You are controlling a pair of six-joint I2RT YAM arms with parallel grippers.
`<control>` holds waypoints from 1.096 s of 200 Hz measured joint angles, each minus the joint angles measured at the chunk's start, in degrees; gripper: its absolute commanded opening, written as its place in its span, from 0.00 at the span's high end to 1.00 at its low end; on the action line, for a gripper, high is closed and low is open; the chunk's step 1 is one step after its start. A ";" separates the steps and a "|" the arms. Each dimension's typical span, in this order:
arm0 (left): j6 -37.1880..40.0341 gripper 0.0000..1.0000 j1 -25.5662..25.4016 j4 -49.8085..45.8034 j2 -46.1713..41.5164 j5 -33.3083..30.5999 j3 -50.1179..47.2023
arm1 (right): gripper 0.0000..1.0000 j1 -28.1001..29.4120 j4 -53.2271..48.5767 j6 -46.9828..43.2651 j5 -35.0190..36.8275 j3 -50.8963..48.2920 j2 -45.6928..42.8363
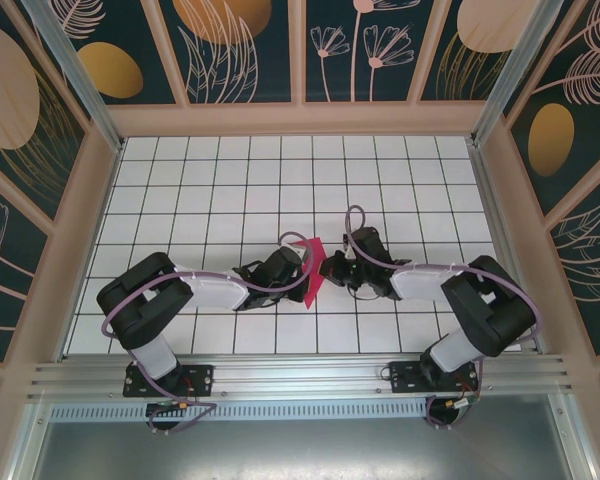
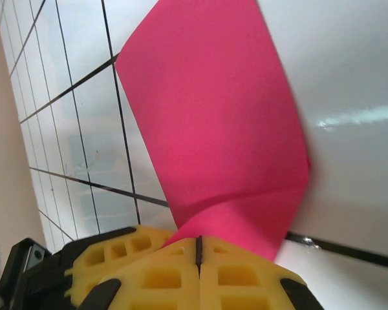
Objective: Fold a paper plane with a square sheet of paper (pick it up from the middle)
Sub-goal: Third fold the triangle at the center of the table.
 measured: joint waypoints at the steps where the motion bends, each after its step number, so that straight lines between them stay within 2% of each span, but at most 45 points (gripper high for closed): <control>1: 0.00 0.93 0.00 -0.02 0.00 0.00 0.00 | 0.97 0.00 -0.02 -0.07 -0.04 0.11 0.13; 18: 0.02 0.90 0.00 -0.39 0.00 -0.02 0.20 | 0.97 -0.24 -0.15 -1.31 0.04 1.90 3.63; 54: -0.46 0.69 0.00 -2.45 -1.44 -1.27 0.46 | 0.98 -0.66 -1.77 -3.96 0.31 4.50 7.67; 79: -1.25 0.64 0.00 -5.53 -4.72 -3.76 1.57 | 0.98 -0.66 -3.52 -5.75 0.37 5.95 8.24; 90: -1.51 0.65 0.07 -6.64 -6.40 -4.76 2.40 | 0.98 -0.63 -3.96 -6.19 0.37 6.16 8.24; 119: -2.62 0.82 0.83 -7.61 -11.63 -6.16 3.93 | 0.98 -0.63 -5.22 -7.13 0.39 6.80 8.24; 138: -2.89 0.88 1.20 -7.56 -12.20 -5.77 4.92 | 0.98 -0.63 -5.40 -7.34 0.39 6.88 8.24; 181: -3.56 0.93 1.29 -6.97 -7.37 -1.46 5.14 | 0.98 -0.63 -5.81 -7.32 0.35 7.19 8.37; 219: -4.04 0.95 1.42 -6.51 -2.84 -0.83 5.14 | 0.98 -0.63 -5.81 -7.32 0.33 7.19 8.37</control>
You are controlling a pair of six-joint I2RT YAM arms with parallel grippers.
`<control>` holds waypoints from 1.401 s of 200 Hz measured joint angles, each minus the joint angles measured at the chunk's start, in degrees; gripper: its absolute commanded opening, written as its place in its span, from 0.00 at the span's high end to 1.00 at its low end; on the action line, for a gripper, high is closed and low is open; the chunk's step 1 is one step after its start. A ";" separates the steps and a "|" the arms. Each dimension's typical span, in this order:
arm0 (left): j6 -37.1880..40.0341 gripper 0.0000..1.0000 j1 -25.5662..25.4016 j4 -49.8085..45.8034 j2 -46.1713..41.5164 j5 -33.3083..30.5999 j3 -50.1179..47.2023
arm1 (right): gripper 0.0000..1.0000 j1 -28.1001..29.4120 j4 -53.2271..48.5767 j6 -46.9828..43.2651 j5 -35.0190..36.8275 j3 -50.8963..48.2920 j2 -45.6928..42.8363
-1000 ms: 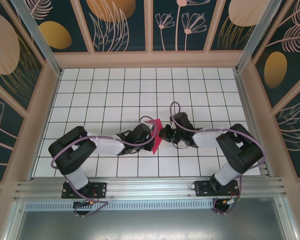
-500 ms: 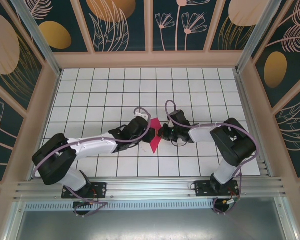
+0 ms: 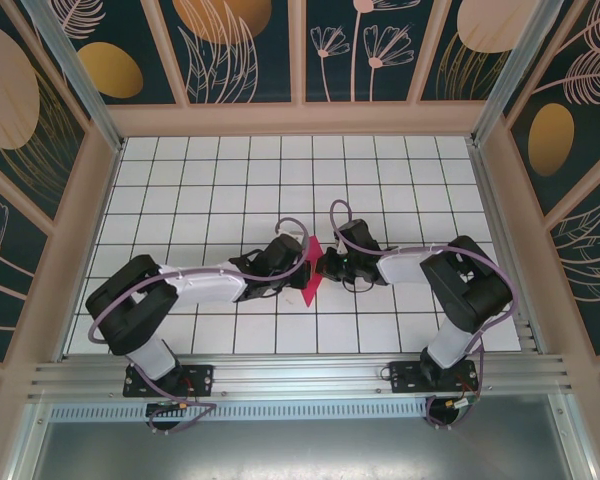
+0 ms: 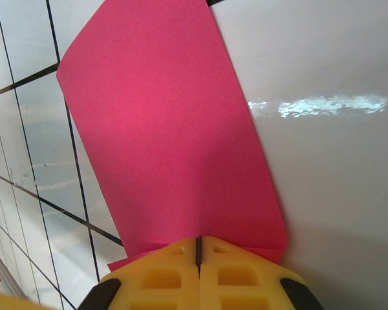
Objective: Fold a paper plane with a square sheet of paper (pick it up from the middle)
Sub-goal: Third fold the triangle at the center of the table.
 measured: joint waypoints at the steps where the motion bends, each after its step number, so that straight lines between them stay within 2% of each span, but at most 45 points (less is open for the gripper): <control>1: -0.02 0.95 0.00 0.00 0.07 0.00 0.00 | 0.98 0.00 0.00 0.00 0.00 -0.02 0.00; 57: -1.55 0.96 0.02 1.60 4.42 -0.15 -1.40 | 0.95 -0.02 -0.76 -0.15 -0.17 0.48 -0.20; 134: -1.75 0.96 0.02 4.26 4.48 -0.22 -2.47 | 0.94 -2.49 -3.08 -1.53 -0.15 1.42 -5.09; 249: -1.73 0.97 0.02 4.31 4.48 -0.22 -2.47 | 0.95 -4.76 -2.80 -3.48 -0.66 1.22 0.09; 280: -1.73 0.97 0.02 4.59 4.48 -0.22 -2.67 | 0.95 -4.79 -3.69 -3.41 -0.48 -0.17 -4.28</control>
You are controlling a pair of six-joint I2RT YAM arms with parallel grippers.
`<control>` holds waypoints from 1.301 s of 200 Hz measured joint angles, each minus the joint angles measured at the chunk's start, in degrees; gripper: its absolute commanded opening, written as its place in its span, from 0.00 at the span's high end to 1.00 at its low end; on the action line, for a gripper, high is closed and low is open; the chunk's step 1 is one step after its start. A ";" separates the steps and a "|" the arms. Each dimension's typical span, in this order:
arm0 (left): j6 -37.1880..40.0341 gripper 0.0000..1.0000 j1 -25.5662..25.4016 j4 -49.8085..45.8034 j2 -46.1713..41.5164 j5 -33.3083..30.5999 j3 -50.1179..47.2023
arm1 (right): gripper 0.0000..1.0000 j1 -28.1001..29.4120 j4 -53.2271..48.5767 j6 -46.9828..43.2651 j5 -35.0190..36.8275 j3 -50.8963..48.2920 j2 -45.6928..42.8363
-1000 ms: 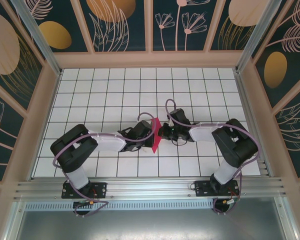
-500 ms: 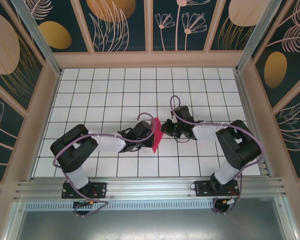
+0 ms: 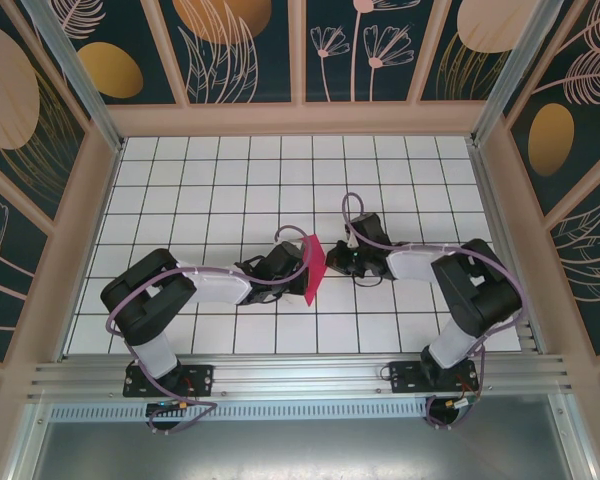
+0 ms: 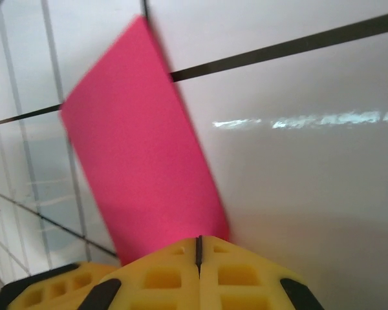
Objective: Fold a paper plane with a square sheet of paper (pick it up from the middle)
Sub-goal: Third fold the triangle at the center of the table.
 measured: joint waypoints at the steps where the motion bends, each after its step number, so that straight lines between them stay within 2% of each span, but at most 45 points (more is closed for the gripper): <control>1: 0.00 0.97 0.00 0.04 0.00 0.00 -0.02 | 0.95 0.00 0.02 0.00 -0.02 -0.02 -0.17; 36: -0.11 0.98 0.00 0.57 -0.02 0.00 -0.24 | 0.95 1.73 2.84 2.27 -2.14 -4.17 -6.47; 68: -0.26 0.98 0.00 0.61 -0.02 0.00 -0.26 | 0.95 7.45 5.60 6.47 -2.62 -8.20 -6.67; 96: -0.44 0.97 0.00 0.83 -0.02 0.02 -0.35 | 0.96 10.10 8.28 8.83 -2.69 -9.35 -4.76; 145: -0.46 0.98 0.00 1.05 -0.02 0.07 -0.46 | 0.96 10.75 9.55 9.75 -2.23 -9.51 -1.75; 208: -0.70 0.97 0.00 1.18 -0.02 0.20 -0.46 | 0.95 12.98 10.43 12.04 -1.27 -12.33 -7.78; 260: -0.87 0.97 0.02 1.20 -0.02 0.24 -0.46 | 0.95 16.09 13.62 14.51 -1.64 -13.22 -4.85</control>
